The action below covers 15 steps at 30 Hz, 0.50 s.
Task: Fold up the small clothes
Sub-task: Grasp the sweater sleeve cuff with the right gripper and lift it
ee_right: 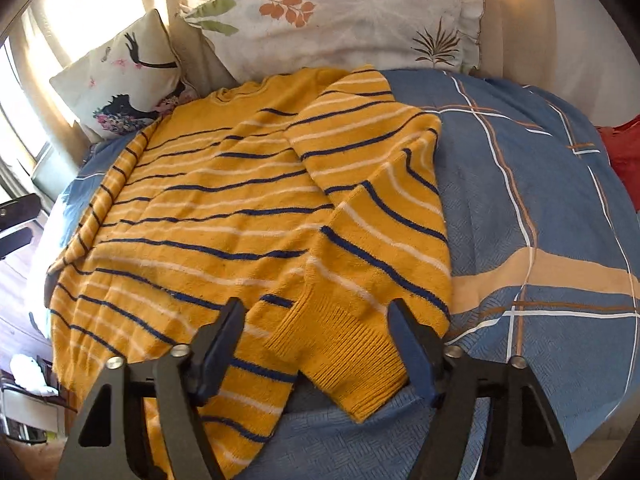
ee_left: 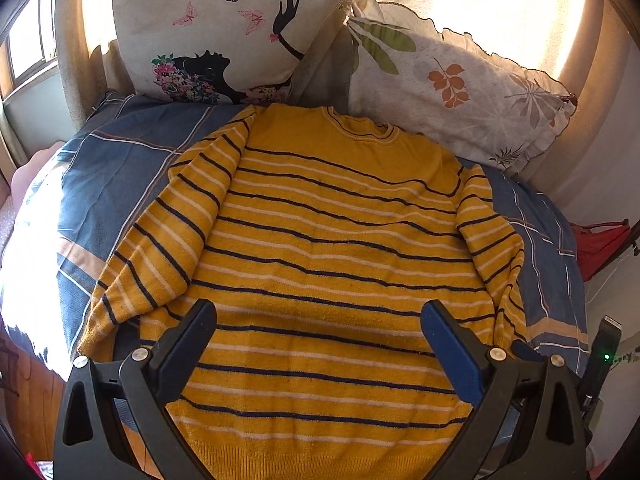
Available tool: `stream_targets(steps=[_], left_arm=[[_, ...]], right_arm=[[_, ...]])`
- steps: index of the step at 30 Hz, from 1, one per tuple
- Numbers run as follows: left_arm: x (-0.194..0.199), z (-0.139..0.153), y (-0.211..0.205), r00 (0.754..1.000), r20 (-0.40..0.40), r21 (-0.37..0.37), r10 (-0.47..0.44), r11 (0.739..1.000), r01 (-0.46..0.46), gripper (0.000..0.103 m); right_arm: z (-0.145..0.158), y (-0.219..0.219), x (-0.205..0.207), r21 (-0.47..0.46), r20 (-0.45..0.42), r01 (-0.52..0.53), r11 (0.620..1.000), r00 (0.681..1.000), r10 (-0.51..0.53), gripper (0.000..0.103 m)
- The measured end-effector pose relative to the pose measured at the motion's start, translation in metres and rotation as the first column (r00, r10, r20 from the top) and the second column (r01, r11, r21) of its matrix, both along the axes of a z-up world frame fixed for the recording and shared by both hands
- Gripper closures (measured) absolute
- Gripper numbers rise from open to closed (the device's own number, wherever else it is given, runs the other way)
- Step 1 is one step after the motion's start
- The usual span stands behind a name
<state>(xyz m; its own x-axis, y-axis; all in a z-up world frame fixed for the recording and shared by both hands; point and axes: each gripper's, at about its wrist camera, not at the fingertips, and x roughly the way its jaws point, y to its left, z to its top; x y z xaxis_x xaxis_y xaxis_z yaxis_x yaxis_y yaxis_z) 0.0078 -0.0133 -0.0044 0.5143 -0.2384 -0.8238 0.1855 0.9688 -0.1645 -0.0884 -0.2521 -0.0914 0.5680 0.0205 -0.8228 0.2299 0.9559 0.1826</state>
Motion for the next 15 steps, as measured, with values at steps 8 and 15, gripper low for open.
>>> stream_targets(steps=[8,15], left_arm=[[0.003,0.002,-0.004,1.0,0.009,0.003,0.004,1.0,-0.004,0.001],[0.005,-0.002,-0.012,1.0,-0.008,0.0,-0.013,1.0,0.013,0.001]], right_arm=[[0.017,-0.061,-0.014,0.166,0.03,0.122,0.978,0.991,-0.129,0.098],[0.054,-0.197,-0.044,-0.148,0.072,0.502,0.852,0.865,-0.497,0.102]])
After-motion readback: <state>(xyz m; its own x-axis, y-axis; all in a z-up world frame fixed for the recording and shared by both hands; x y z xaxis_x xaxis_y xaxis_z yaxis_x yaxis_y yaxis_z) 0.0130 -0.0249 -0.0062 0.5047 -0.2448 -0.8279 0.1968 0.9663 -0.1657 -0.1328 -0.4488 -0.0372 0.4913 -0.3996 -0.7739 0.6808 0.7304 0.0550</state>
